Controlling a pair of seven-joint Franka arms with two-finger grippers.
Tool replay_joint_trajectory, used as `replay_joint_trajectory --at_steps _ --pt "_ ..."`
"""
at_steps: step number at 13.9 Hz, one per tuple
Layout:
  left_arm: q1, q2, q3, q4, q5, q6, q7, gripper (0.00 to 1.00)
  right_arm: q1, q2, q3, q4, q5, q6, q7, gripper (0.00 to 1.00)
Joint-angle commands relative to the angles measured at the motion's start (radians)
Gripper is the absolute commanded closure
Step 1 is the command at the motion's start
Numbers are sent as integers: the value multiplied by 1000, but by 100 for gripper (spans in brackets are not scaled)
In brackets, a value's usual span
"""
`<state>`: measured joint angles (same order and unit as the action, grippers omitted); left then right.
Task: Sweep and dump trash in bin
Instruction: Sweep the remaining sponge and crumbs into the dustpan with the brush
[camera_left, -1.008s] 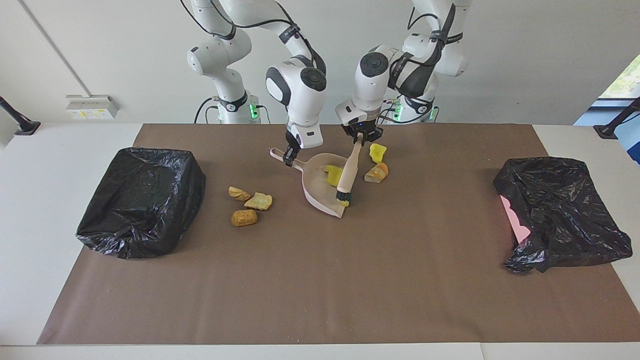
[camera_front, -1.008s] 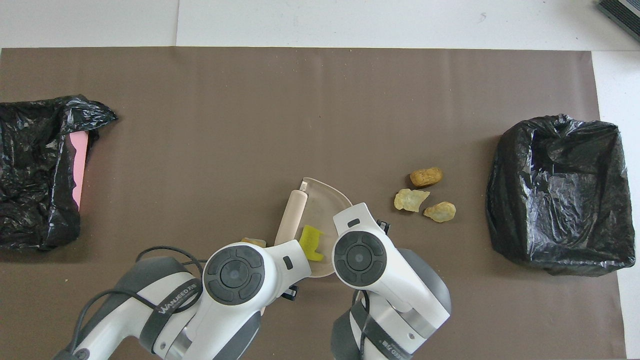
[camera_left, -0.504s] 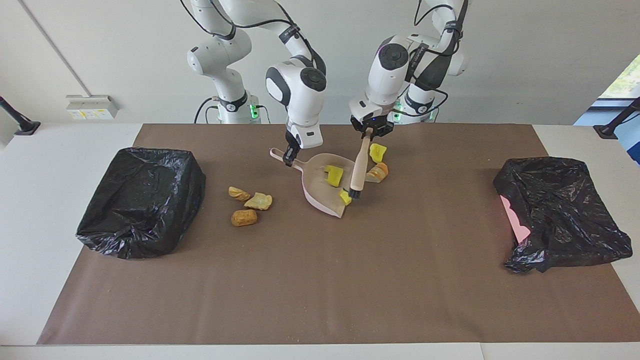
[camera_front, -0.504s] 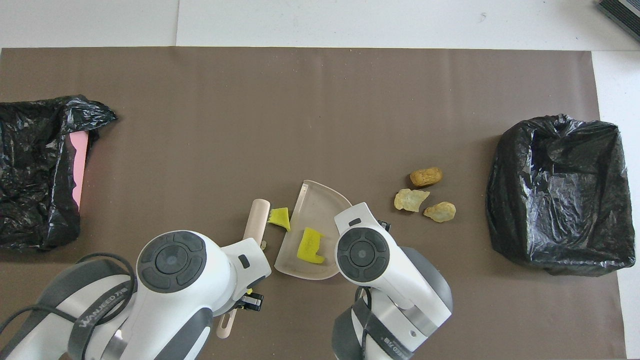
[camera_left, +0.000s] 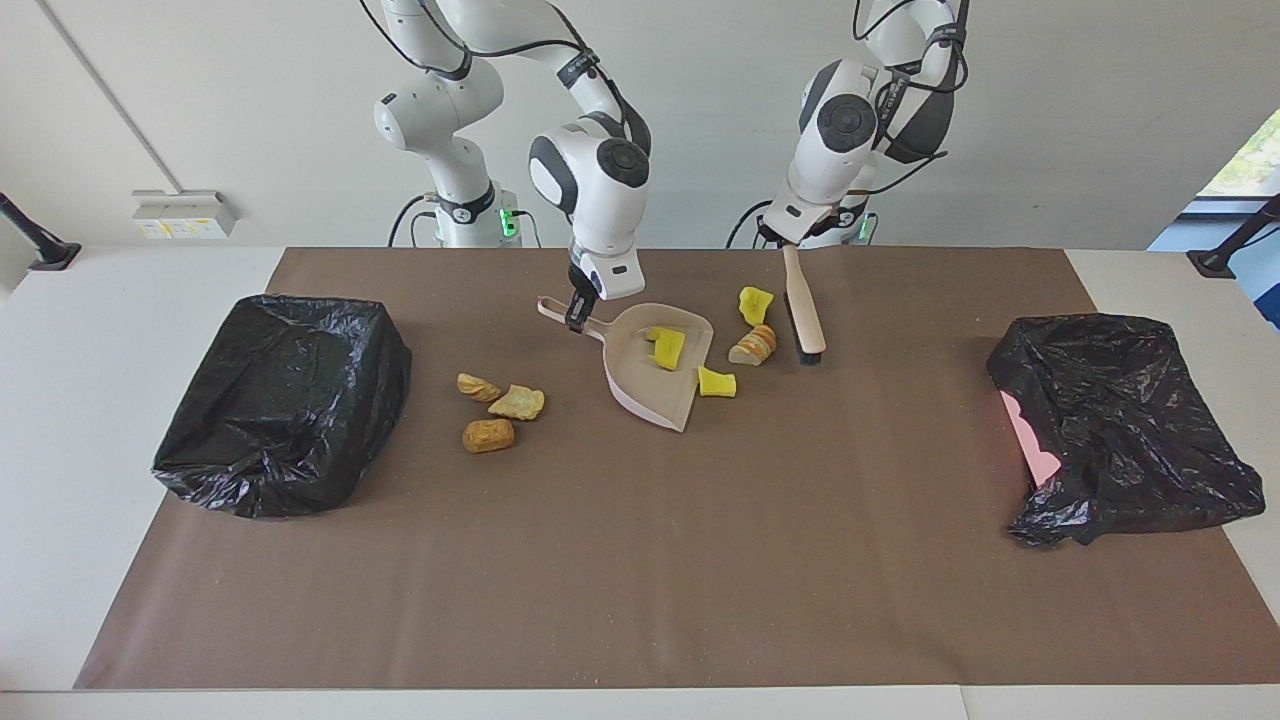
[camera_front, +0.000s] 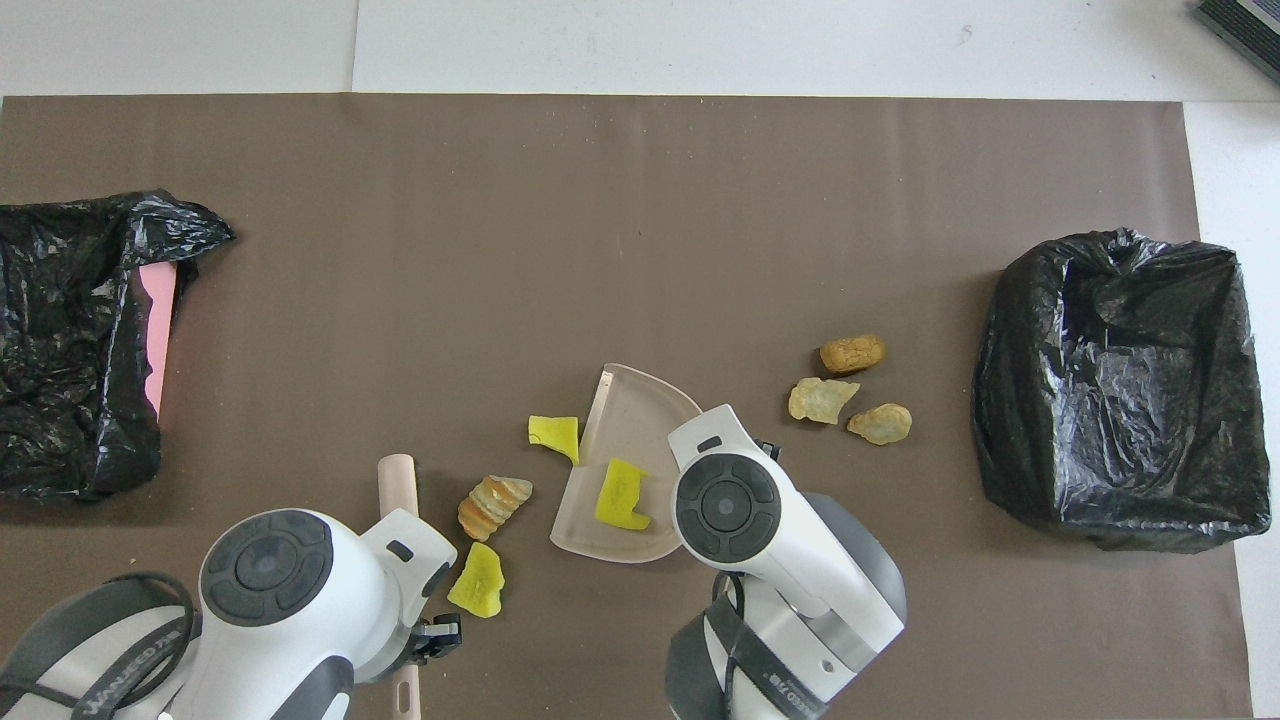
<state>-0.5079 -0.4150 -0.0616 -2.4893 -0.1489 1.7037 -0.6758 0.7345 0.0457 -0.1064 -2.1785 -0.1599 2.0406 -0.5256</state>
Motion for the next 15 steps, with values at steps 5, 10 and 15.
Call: replay_joint_trajectory --at_steps 5,10,15 --pt "-181 -67 -14 -138 -107 45 -488 100 -15 -1 4 -6 26 -10 -51 100" --pt "-190 22 -14 -151 -236 284 -571 100 -15 -1 4 -6 26 -10 -51 100" --pt "-170 123 -7 -93 -244 479 -469 100 -15 -1 4 -6 26 -10 -51 100"
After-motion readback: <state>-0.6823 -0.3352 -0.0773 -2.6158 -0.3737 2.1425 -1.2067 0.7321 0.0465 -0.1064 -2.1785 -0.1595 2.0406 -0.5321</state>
